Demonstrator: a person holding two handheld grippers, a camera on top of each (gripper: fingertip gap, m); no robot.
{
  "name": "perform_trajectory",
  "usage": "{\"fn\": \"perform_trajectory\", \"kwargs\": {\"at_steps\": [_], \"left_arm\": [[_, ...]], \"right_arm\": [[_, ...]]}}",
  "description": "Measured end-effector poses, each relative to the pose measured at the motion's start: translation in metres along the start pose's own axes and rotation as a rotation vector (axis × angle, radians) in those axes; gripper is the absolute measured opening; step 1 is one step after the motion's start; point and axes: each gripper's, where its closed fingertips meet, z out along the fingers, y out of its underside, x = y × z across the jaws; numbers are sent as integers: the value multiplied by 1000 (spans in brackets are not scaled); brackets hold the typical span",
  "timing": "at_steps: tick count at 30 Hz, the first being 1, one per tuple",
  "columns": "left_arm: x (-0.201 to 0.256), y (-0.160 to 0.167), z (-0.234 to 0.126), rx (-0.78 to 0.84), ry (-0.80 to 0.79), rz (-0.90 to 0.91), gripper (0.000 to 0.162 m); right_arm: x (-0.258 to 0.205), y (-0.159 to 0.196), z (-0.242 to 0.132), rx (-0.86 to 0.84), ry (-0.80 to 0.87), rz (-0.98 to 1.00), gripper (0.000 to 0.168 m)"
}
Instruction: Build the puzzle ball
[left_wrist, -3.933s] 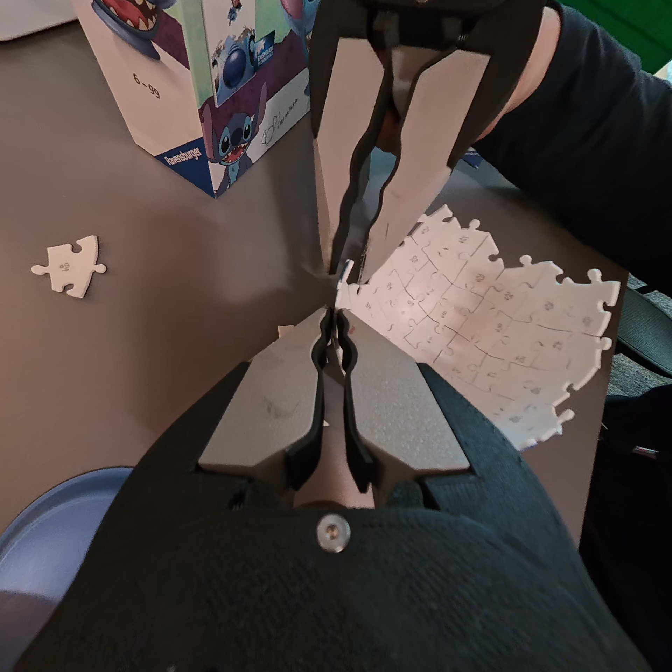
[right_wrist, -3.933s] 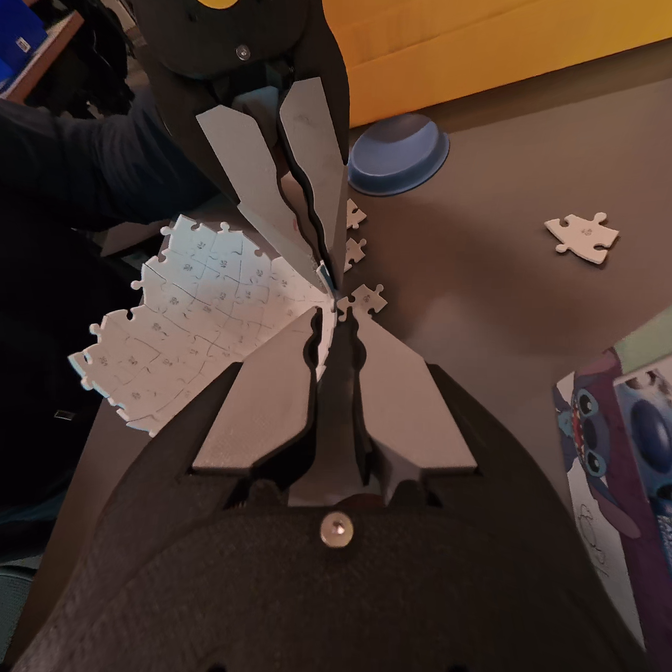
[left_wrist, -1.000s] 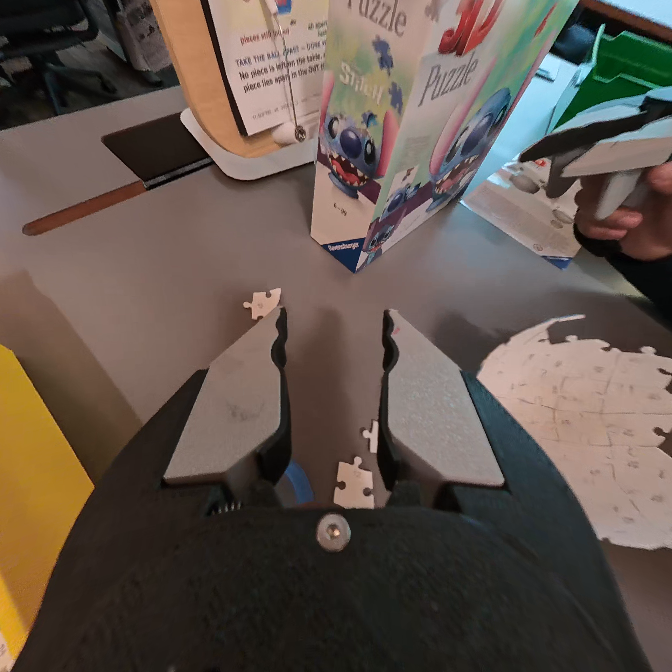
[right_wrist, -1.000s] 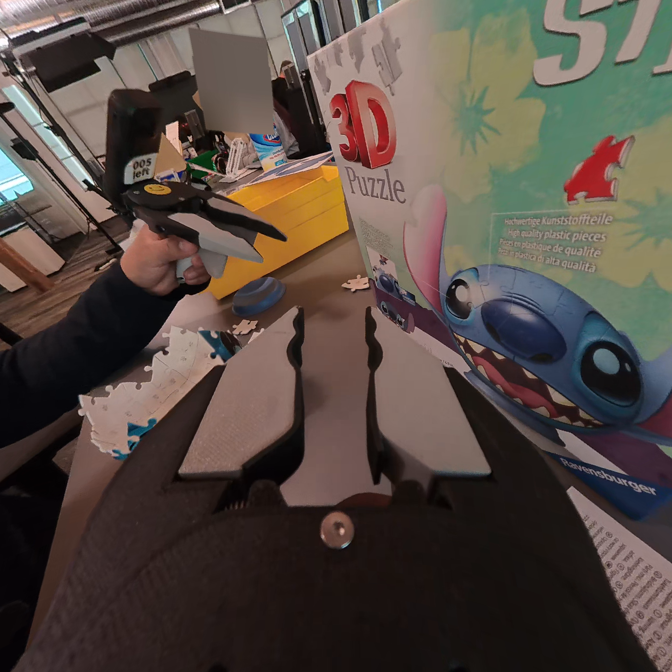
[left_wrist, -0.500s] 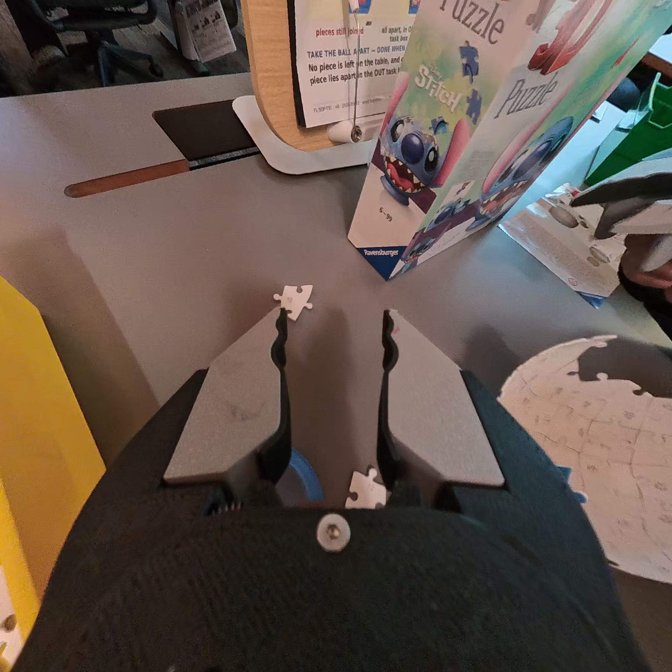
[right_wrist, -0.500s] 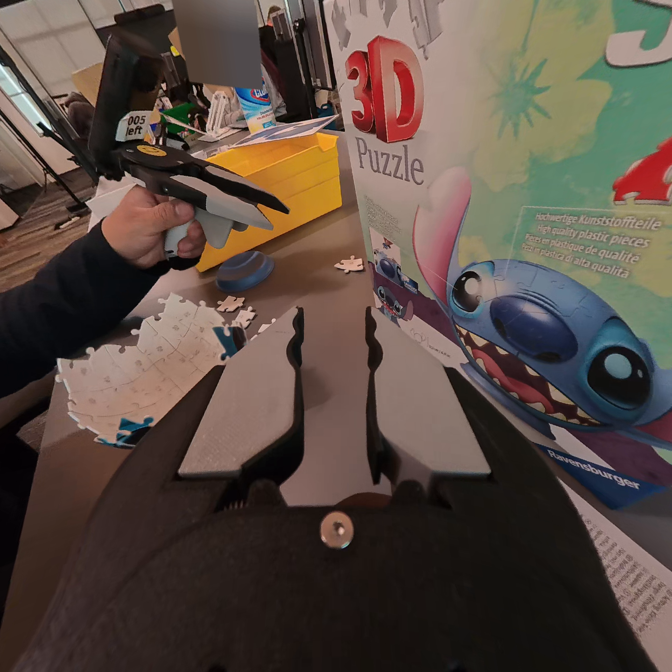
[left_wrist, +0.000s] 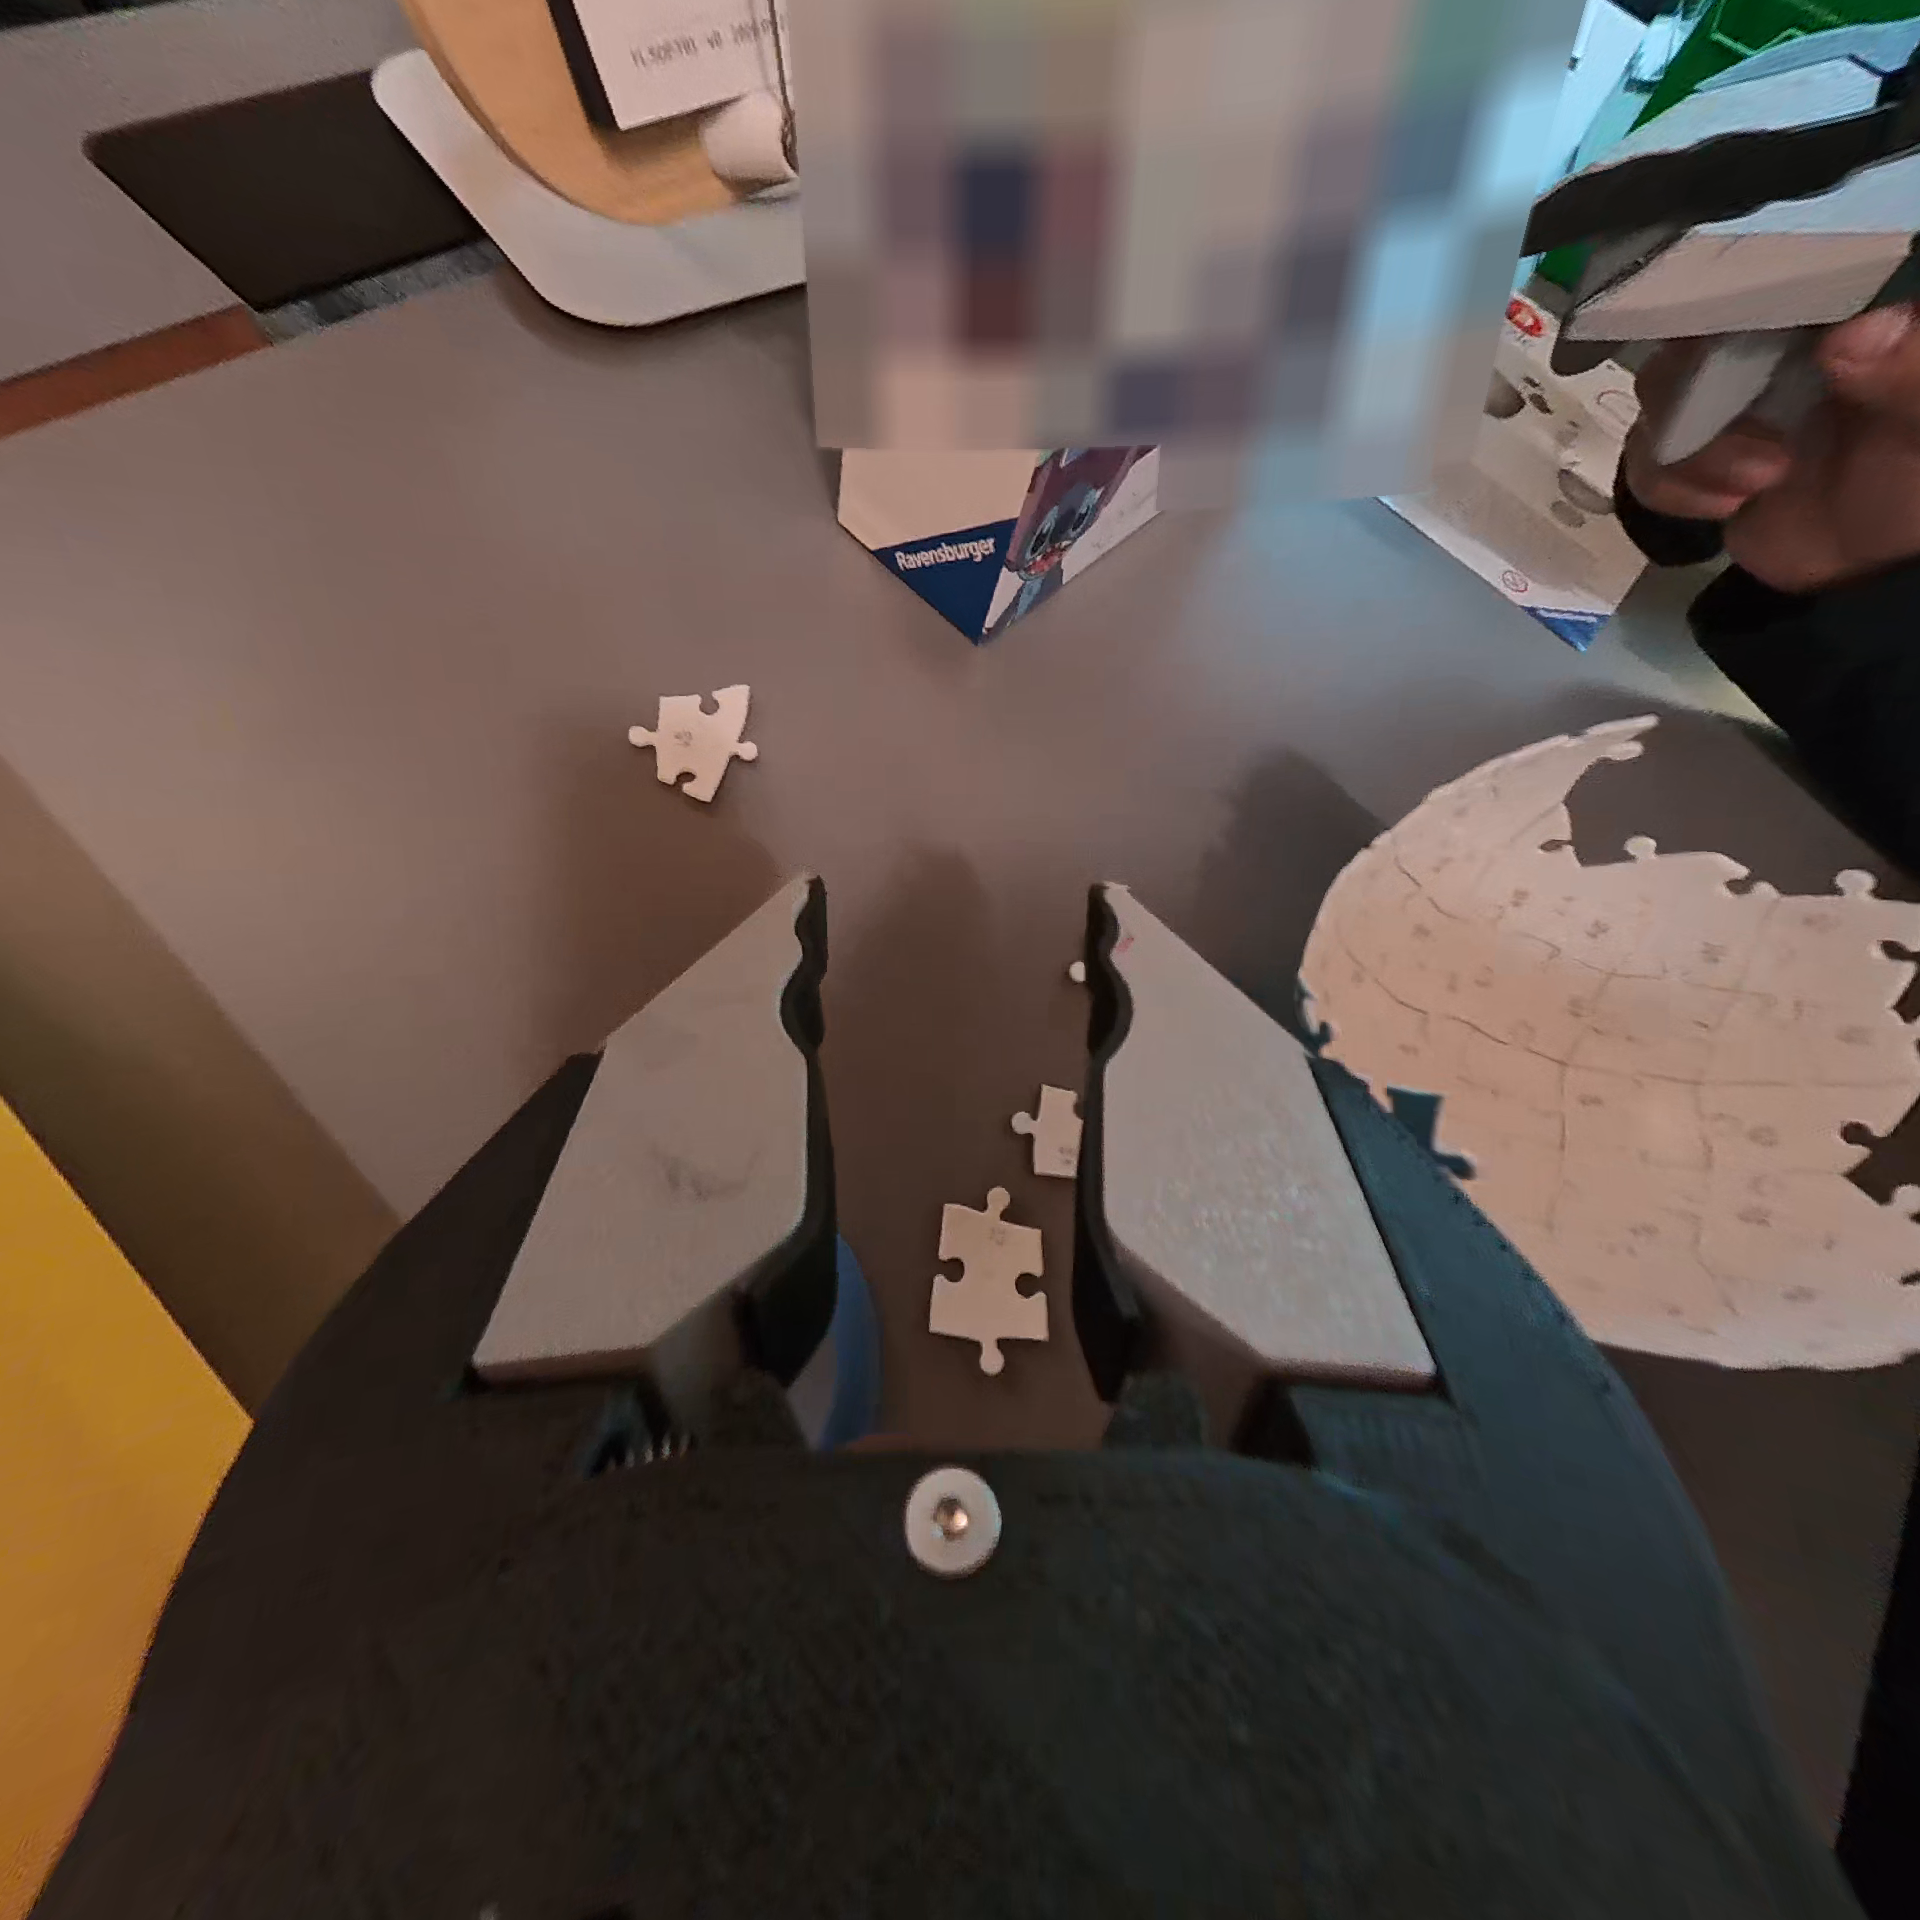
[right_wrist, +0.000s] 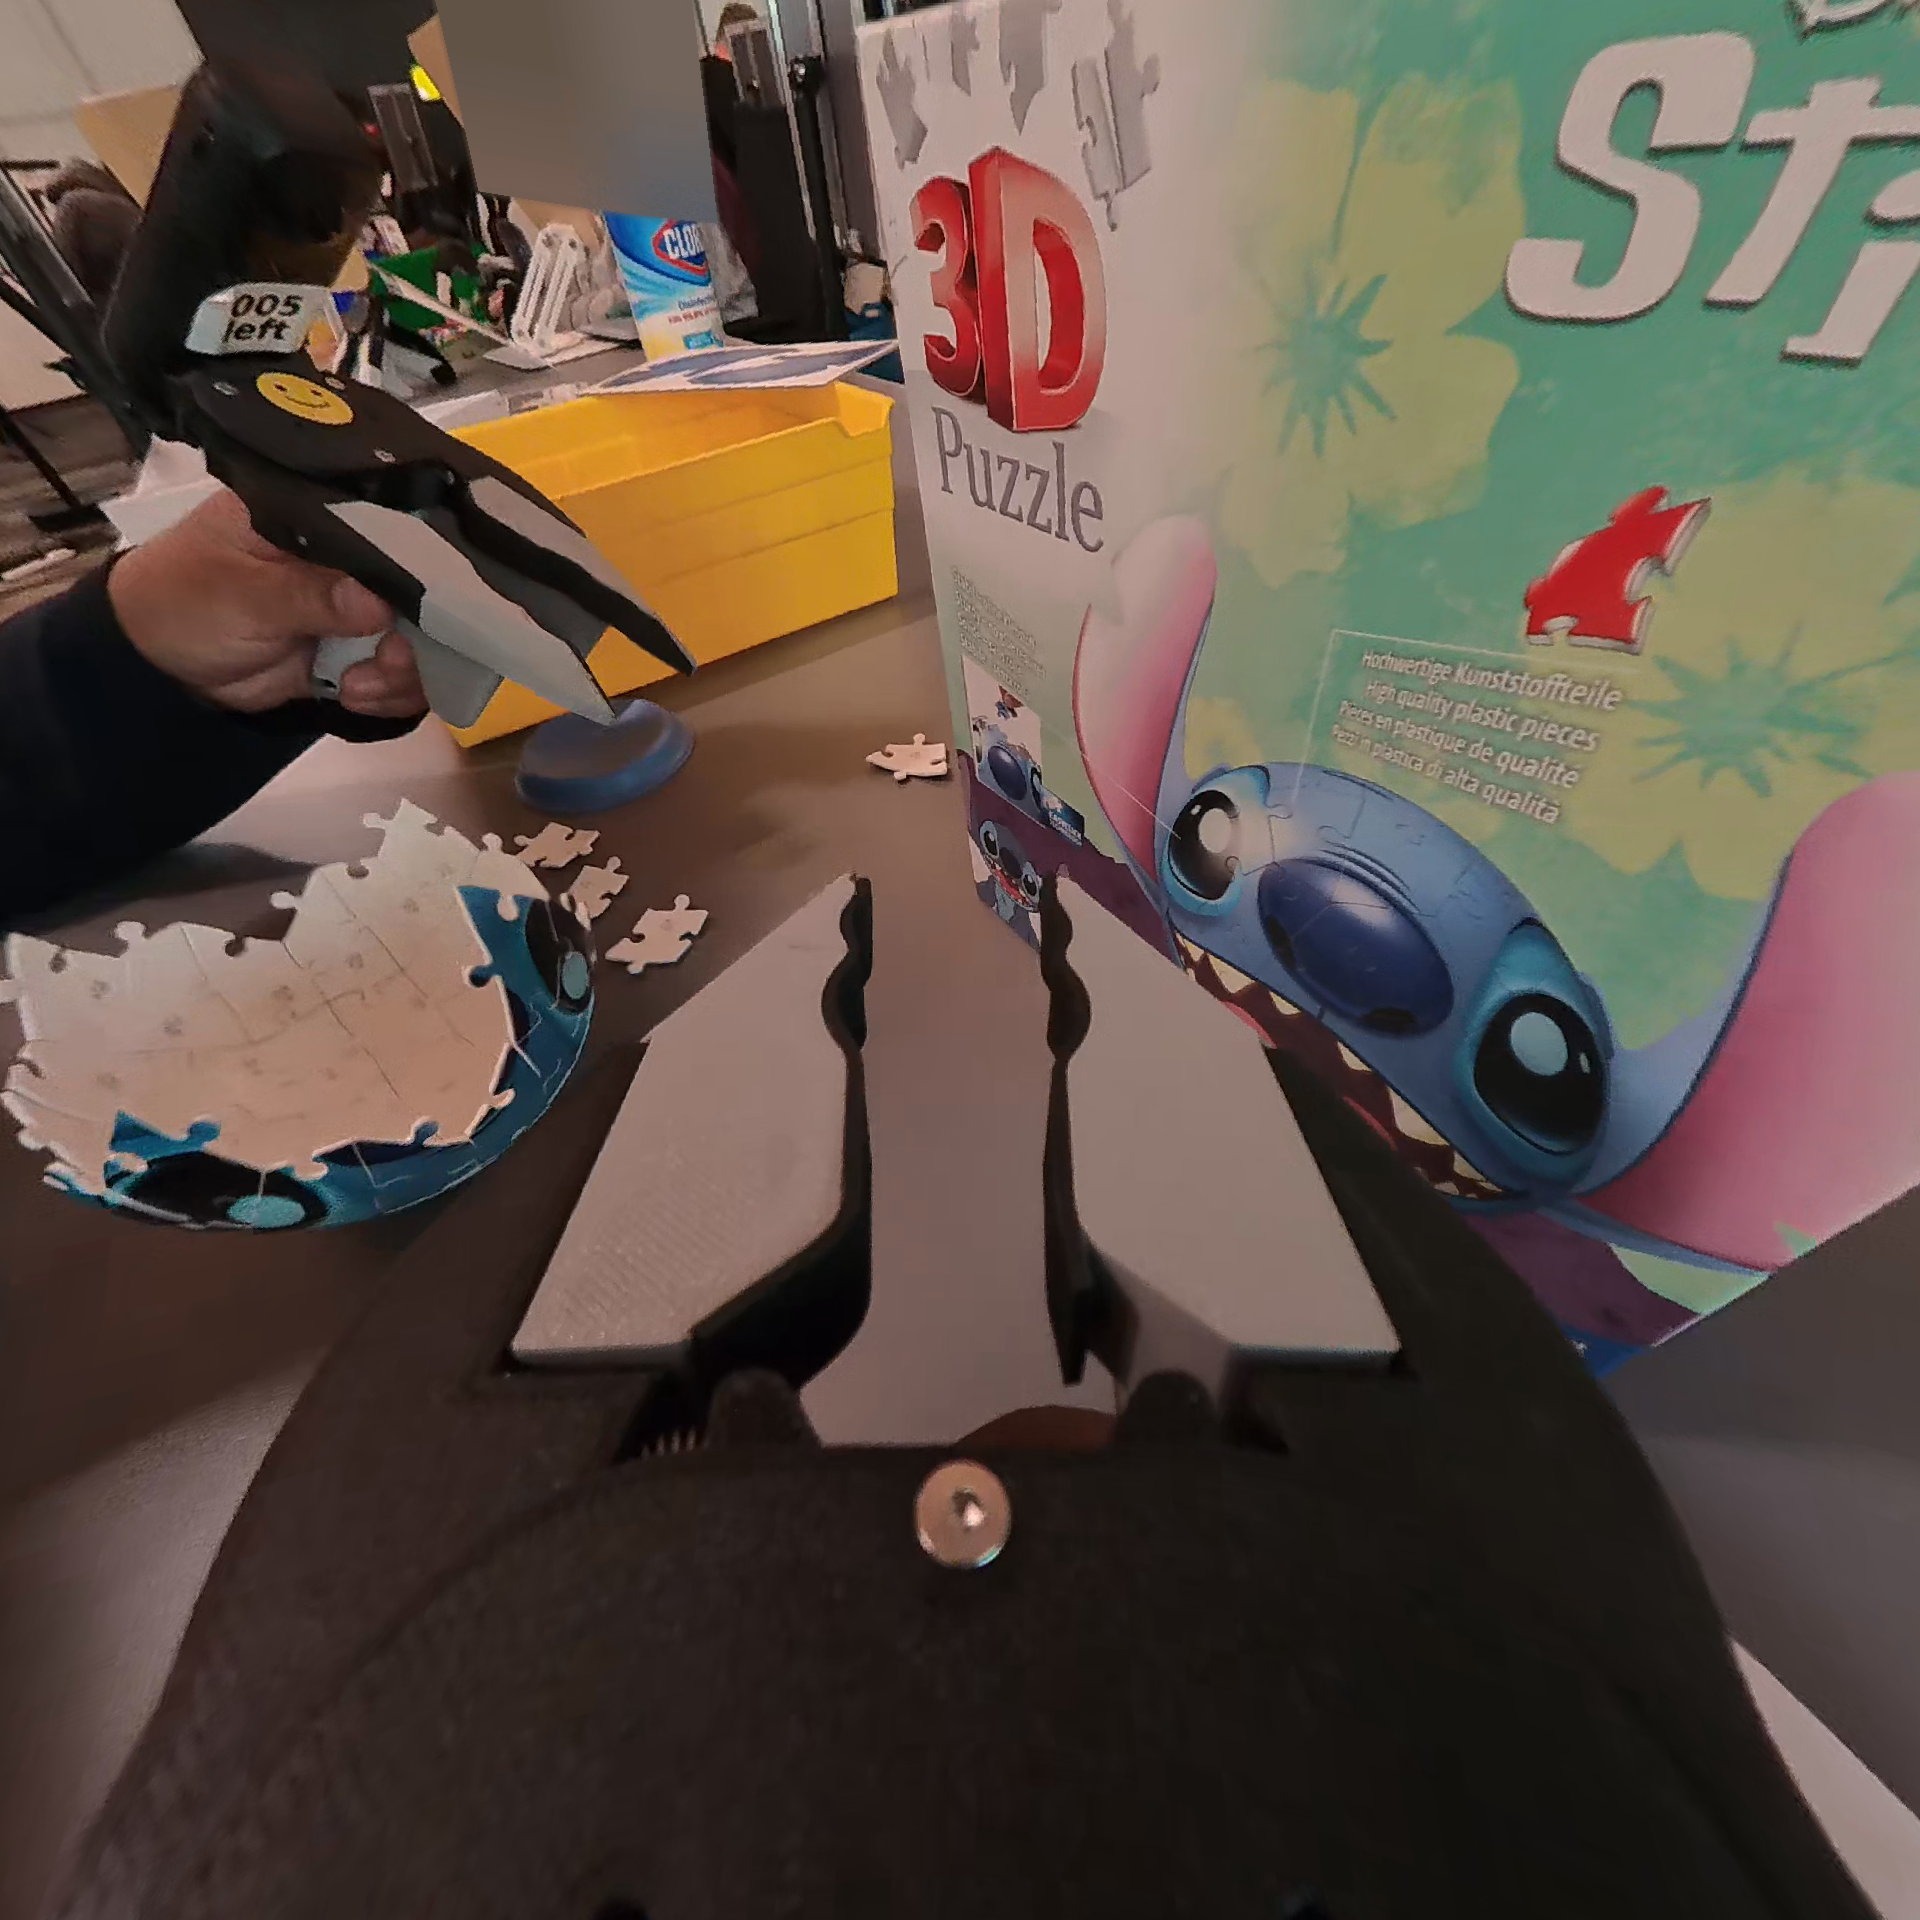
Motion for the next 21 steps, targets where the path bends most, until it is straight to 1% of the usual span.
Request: {"fn": "perform_trajectory", "kwargs": {"at_steps": [7, 14, 17, 21], "left_arm": [[-1, 5, 5, -23, 10, -19, 48], [26, 1, 6, -4, 28, 69, 48], [28, -3, 2, 18, 3, 109, 48], [32, -14, -6, 72, 0, 116, 48]], "right_arm": [[-3, 6, 5, -15, -15, -7, 30], [-9, 20, 15, -52, -58, 37, 32], [-7, 31, 19, -124, -26, 10, 36], [1, 34, 17, -162, 61, -81, 35]]}}
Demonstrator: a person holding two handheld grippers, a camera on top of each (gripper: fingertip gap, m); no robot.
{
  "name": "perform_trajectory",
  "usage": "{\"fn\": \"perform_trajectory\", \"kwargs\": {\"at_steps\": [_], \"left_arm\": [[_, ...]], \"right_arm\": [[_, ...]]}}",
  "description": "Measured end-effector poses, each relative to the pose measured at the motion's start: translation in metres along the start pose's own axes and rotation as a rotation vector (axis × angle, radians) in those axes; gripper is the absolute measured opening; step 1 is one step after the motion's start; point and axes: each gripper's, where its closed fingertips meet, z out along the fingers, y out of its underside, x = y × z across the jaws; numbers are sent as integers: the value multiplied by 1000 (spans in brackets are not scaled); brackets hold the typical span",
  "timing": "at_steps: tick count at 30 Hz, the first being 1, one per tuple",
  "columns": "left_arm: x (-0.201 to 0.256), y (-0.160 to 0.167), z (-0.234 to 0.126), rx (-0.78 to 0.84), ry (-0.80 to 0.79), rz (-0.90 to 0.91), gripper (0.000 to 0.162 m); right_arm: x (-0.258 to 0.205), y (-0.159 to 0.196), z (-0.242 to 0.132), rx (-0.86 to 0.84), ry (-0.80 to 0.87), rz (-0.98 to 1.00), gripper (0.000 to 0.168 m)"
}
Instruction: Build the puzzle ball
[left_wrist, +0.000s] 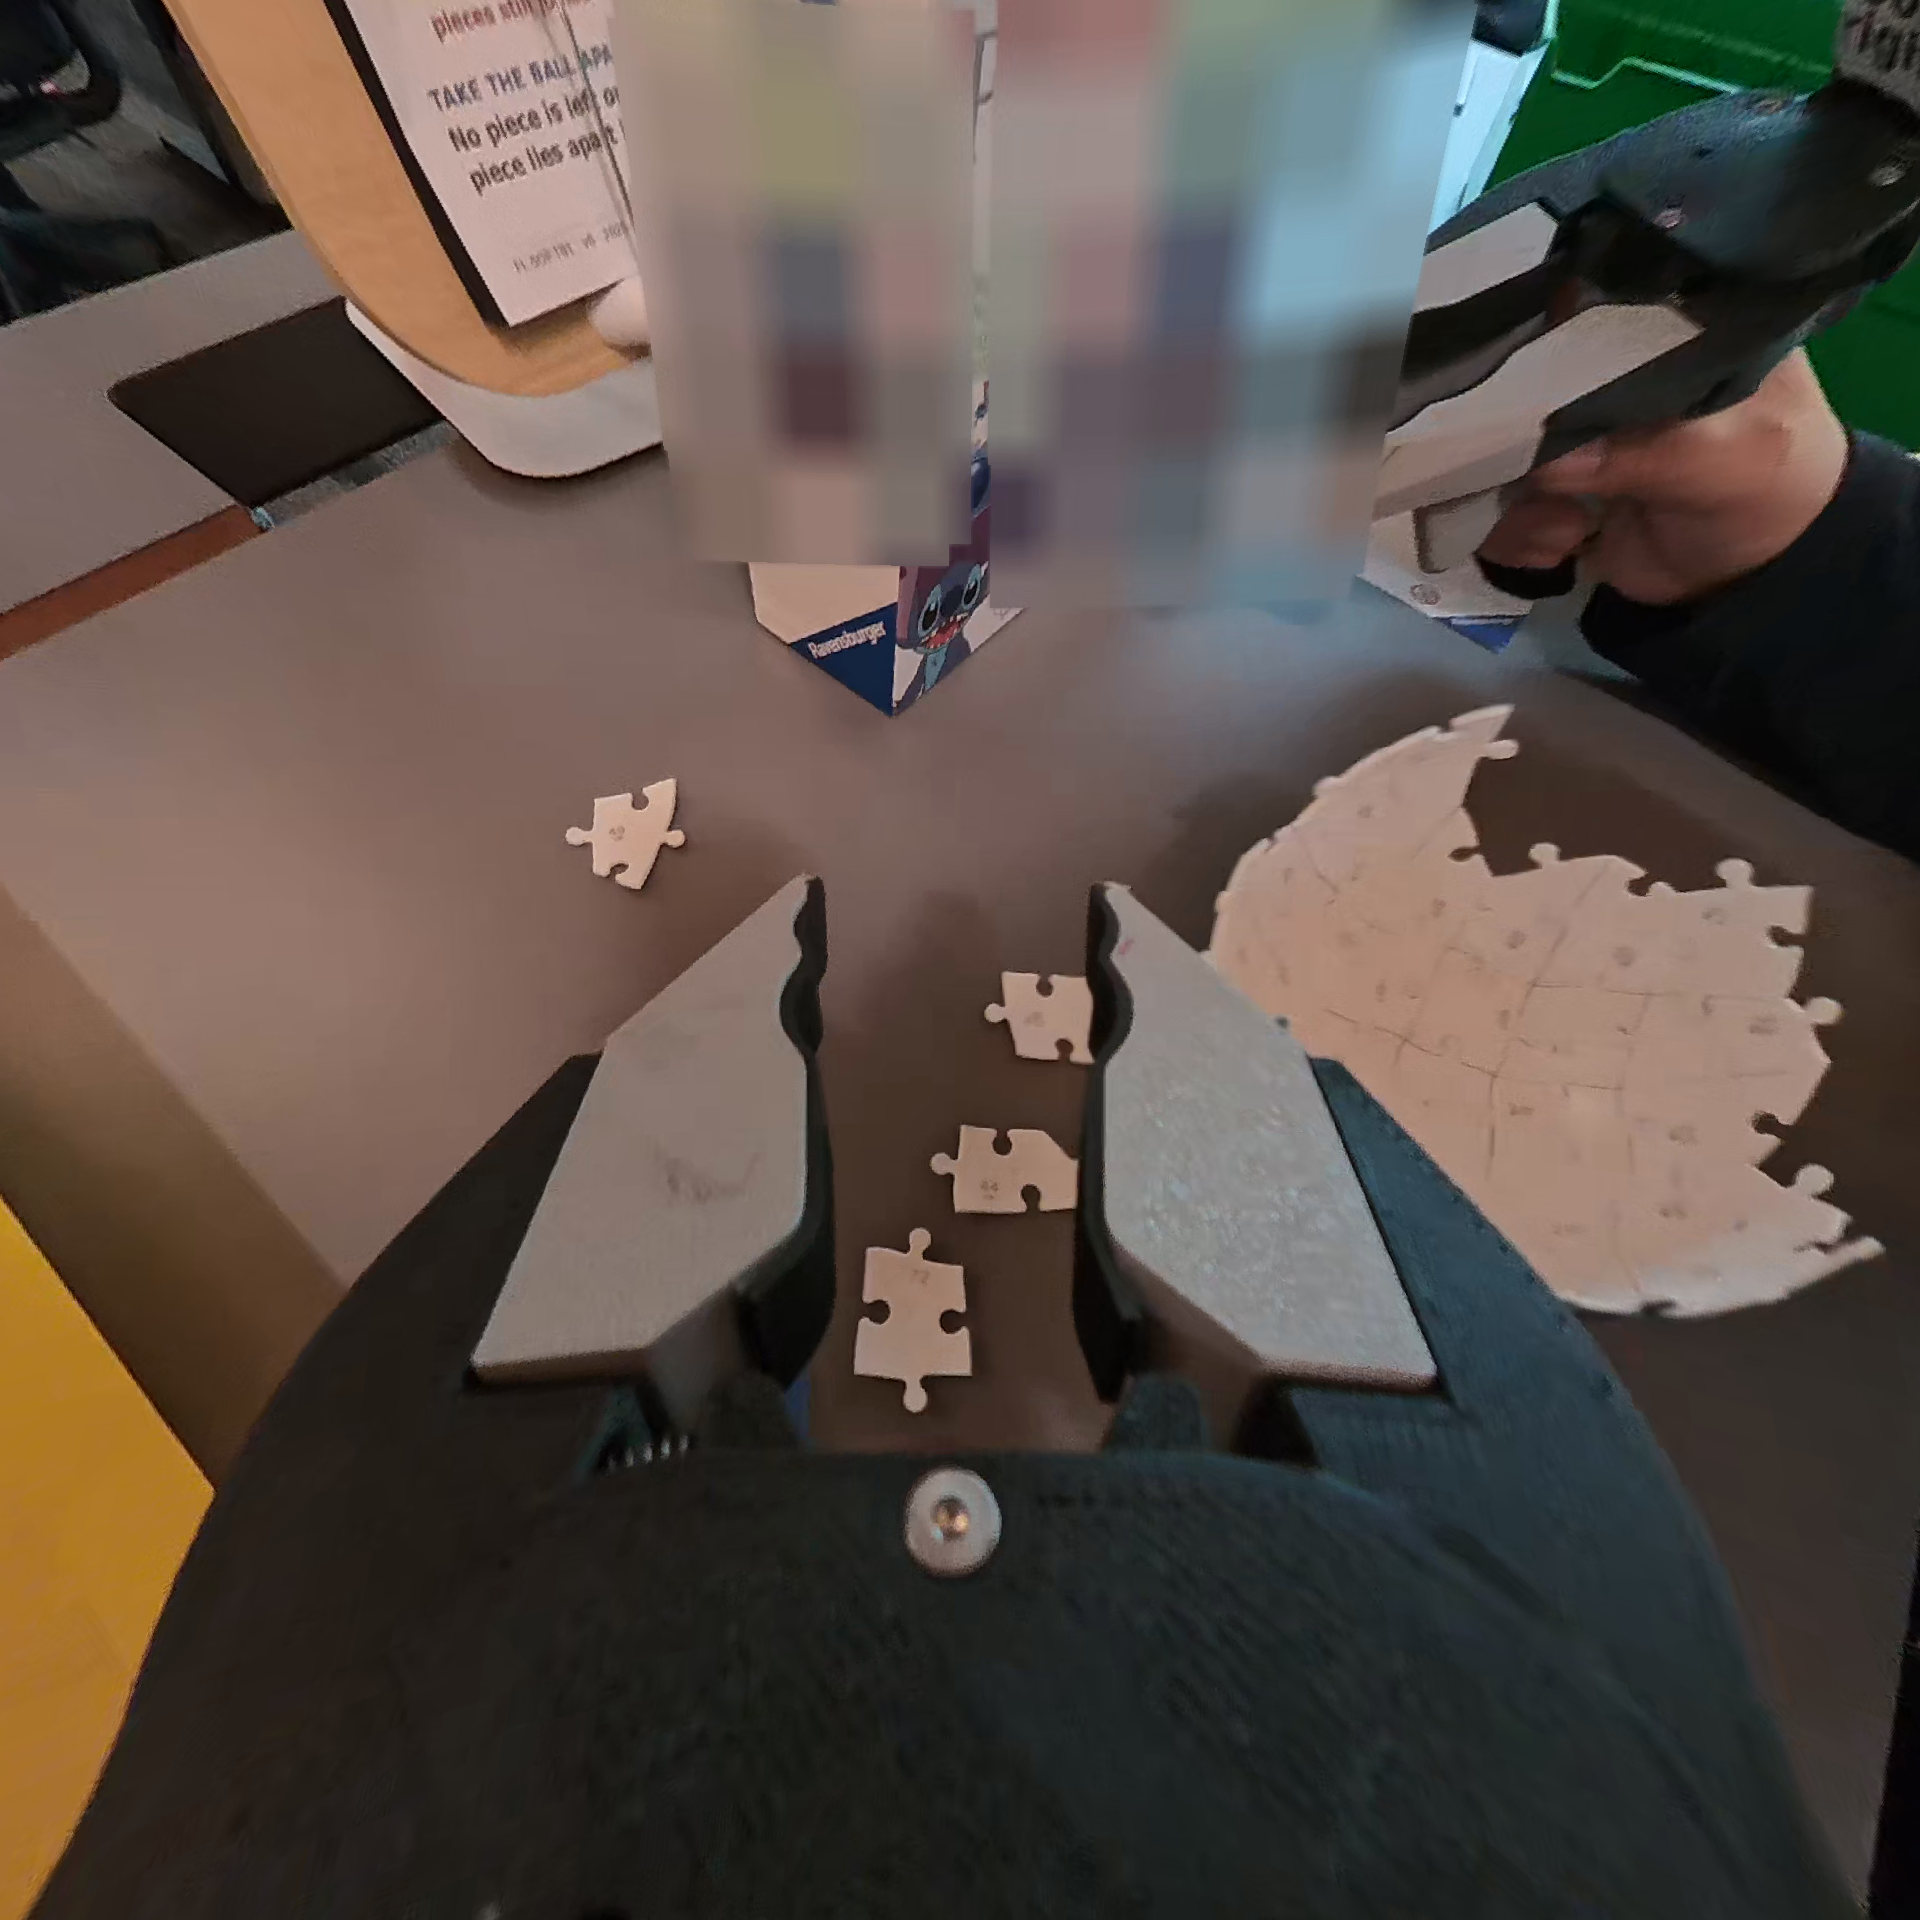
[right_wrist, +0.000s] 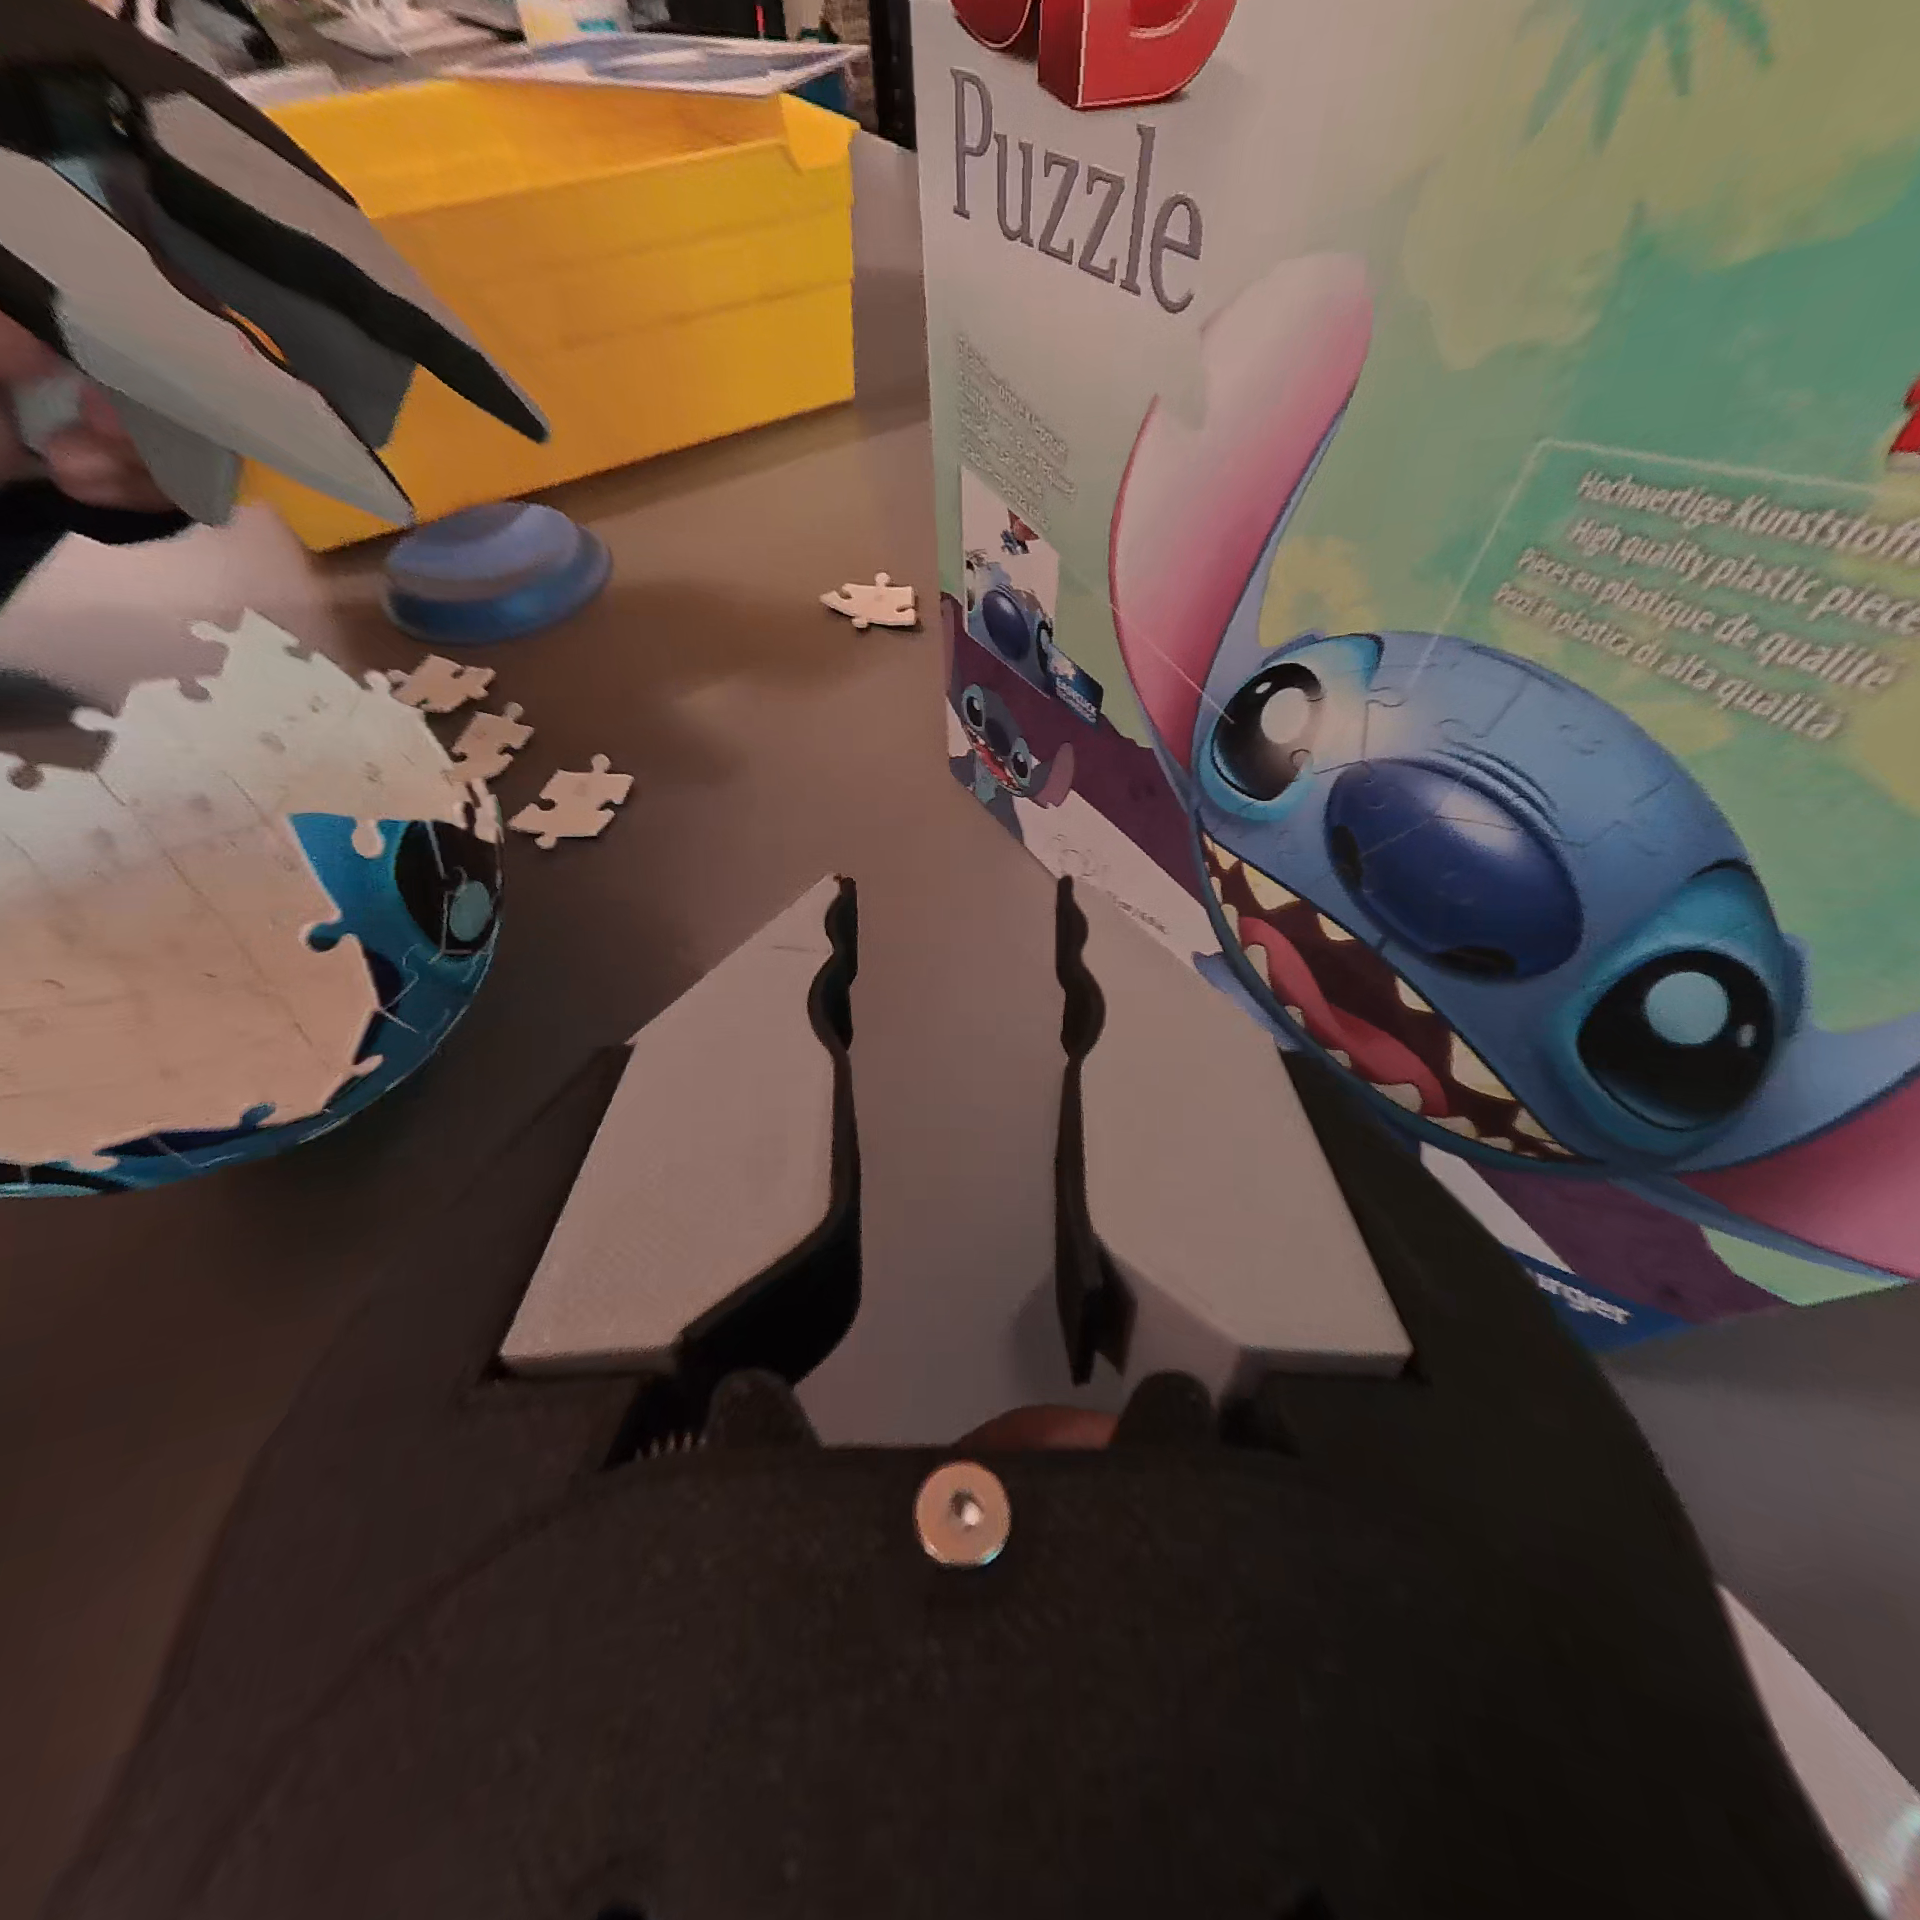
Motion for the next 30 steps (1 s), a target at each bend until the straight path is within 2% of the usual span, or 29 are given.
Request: {"fn": "perform_trajectory", "kwargs": {"at_steps": [7, 15, 18, 20, 22, 25, 28, 30], "left_arm": [[14, -7, -3, 40, -22, 62, 48], [5, -14, -10, 80, -83, 73, 44], [8, -35, -47, 141, -34, 37, 43], [-6, -52, -93, 183, -67, 49, 44], [-34, -55, -134, 150, -107, 24, 43], [-85, -29, -163, -15, -134, -24, 42], [-132, 25, -150, -256, -113, -100, 45], [-156, 53, -131, -352, -96, -111, 39]], "right_arm": [[12, -3, -7, 21, 86, -11, 35], [29, 1, -14, 7, 196, -35, 35], [33, -3, -20, 37, 211, -22, 34], [36, -4, -25, 49, 220, -12, 34], [38, -4, -27, 54, 223, 1, 34], [38, -3, -26, 56, 208, 22, 34], [39, -2, -24, 50, 205, 29, 34], [39, -1, -23, 49, 202, 38, 34]]}}
